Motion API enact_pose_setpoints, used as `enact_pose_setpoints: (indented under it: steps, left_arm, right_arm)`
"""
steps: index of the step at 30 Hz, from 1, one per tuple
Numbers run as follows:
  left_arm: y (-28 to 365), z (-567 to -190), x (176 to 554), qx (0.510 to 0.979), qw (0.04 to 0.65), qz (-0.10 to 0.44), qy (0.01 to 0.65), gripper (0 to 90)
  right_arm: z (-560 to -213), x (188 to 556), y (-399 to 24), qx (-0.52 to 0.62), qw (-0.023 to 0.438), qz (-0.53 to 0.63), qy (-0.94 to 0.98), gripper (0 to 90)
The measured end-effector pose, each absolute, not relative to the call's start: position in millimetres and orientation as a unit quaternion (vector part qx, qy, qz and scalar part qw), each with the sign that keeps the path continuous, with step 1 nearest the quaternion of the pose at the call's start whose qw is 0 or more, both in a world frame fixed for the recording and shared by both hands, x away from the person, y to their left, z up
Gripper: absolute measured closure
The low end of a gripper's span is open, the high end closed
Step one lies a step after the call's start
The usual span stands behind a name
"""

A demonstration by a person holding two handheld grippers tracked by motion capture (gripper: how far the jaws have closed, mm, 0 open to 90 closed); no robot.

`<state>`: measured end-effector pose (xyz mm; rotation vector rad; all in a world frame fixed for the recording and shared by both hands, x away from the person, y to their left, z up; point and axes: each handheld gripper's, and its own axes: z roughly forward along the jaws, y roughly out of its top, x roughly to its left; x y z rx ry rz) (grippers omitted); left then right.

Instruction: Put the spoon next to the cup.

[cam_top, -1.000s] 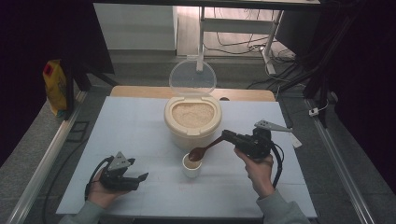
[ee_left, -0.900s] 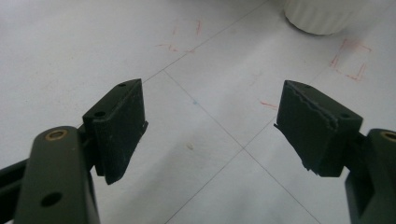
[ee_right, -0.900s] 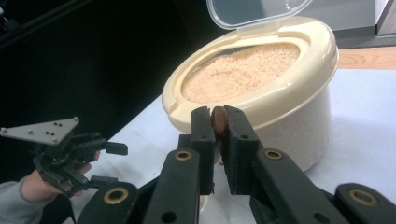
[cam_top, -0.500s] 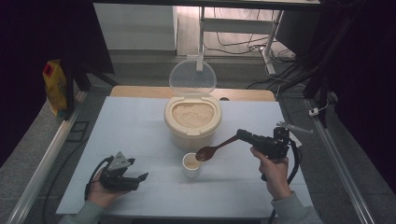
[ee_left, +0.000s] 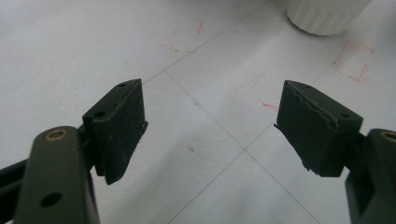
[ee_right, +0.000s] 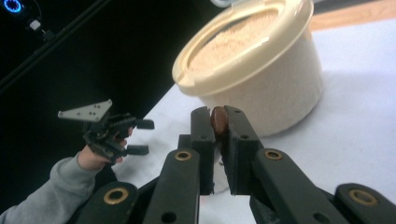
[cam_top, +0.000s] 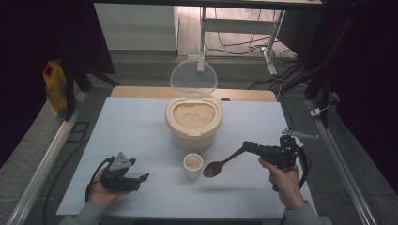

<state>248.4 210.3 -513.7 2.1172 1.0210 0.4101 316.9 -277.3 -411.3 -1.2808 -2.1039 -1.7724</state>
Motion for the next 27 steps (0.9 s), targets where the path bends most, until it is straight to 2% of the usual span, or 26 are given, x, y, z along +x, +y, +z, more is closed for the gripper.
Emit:
enact_pose_setpoints:
  steps: [27]
  left_arm:
    - [210,-514,249,0.826,0.368,0.159,0.397,23.3]
  right_arm:
    - [-457,332,-233,-0.410,0.138,-0.499,-0.751,83.0]
